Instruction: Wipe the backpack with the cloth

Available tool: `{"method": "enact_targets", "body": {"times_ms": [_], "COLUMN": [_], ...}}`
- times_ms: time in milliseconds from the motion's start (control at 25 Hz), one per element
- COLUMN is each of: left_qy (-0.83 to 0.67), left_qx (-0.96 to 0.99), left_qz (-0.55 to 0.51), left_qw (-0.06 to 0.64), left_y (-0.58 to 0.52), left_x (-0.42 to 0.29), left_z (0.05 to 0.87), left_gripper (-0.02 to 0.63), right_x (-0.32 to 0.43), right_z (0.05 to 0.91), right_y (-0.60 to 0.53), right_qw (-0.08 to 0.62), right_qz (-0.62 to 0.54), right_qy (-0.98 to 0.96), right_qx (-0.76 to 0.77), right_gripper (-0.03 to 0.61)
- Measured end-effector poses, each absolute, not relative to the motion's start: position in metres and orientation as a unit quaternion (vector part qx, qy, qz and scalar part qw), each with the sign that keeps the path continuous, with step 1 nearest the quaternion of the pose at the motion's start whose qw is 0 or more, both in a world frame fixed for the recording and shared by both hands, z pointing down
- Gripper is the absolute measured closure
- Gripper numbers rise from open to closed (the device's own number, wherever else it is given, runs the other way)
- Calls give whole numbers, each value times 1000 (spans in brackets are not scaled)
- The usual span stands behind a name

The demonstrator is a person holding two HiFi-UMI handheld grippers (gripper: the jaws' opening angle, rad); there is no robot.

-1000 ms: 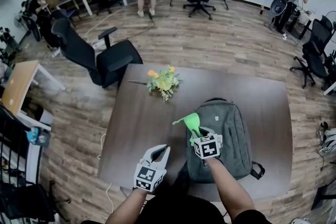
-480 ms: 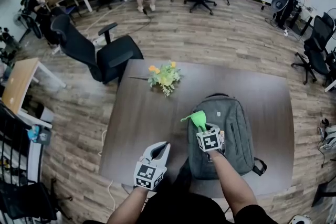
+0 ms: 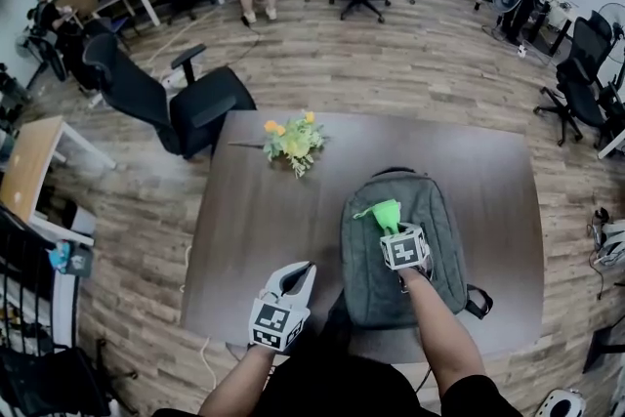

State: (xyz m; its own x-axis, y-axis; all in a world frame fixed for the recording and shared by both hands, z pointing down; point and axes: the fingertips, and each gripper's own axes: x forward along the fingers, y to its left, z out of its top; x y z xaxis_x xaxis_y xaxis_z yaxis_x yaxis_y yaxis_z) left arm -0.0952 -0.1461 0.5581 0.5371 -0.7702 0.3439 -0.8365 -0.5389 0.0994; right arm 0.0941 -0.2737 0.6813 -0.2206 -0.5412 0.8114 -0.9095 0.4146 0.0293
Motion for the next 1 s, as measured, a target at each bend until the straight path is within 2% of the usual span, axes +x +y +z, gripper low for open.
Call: {"method": "enact_targets", "body": {"times_ms": [560,800,1000], "left_qy": [-452,-446,-453], "left_qx": [872,875,870], "left_qz": [143,144,147], "left_qw": [124,123,123], "left_y": [-143,-140,-141], "left_x": [-83,-81,-86], "left_z": [560,564,560], "left_gripper": [595,595,595], "right_x": [169,230,254], "right_z": [660,661,648], "right_y": [-295,-285,-290], "right_qw": [411,437,416], "right_qz": [186,198,193], "right_qy": [-706,-659,-655], "right_qx": [546,580,600], "right_gripper": [477,477,477]}}
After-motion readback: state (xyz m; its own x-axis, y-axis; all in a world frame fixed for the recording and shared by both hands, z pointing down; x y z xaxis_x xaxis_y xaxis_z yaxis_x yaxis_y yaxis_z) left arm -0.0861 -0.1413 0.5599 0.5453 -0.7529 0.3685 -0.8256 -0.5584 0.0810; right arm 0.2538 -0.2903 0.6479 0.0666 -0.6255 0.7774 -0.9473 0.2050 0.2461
